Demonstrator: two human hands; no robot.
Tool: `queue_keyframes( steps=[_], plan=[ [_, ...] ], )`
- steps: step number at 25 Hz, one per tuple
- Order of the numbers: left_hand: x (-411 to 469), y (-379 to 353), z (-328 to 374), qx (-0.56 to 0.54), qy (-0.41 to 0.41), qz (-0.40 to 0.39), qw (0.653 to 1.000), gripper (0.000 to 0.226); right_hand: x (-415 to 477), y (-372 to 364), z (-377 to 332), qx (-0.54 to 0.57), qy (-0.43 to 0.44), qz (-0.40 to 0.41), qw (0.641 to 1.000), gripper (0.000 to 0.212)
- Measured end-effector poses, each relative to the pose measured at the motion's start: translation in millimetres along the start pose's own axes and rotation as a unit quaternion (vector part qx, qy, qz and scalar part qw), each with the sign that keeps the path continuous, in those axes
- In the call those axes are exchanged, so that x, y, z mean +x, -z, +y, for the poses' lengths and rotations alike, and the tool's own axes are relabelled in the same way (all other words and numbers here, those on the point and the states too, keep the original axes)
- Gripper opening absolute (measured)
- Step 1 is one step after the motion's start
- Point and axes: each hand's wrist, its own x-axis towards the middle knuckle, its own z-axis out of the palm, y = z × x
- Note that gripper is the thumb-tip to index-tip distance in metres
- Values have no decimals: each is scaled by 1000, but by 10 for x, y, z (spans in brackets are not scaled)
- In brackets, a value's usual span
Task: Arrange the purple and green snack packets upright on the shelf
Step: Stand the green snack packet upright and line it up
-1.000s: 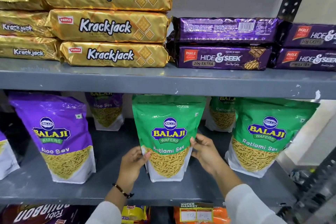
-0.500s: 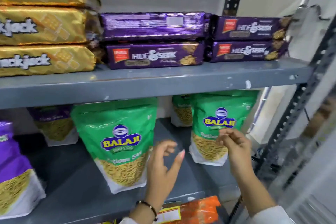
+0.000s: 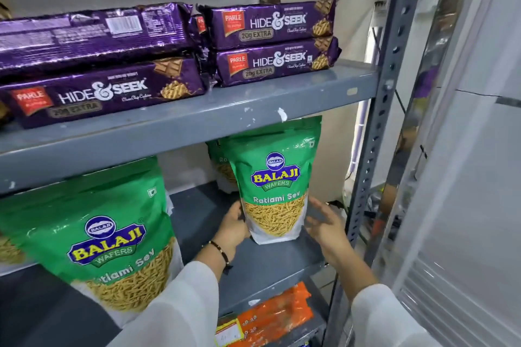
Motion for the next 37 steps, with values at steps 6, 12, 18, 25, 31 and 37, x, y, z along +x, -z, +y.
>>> queue_keyframes(
  steps=[6, 12, 18, 25, 31, 37],
  plan=[
    [-116, -59, -127, 34, 8, 0, 999, 64, 124, 92, 64, -41, -30, -45, 998, 52],
    [-234, -85, -239, 53, -12, -14, 998, 73, 81, 50, 52, -54, -5, -67, 996, 62],
    [-211, -34, -385, 85, -1, -30, 996, 87, 95, 155, 123, -93, -20, -70, 993, 54],
    [-215, -74, -376, 99, 7, -20, 995, 83, 71, 143, 107, -97, -28, -48, 994, 52],
    [-232, -71, -337, 92, 6, -20, 996, 82, -3, 94, 91, -90, -20, -41, 995, 60],
    [-329, -107, -229, 29, 28, -31, 999, 65, -113, 24, 8, -90, -14, -34, 995, 60]
  ],
)
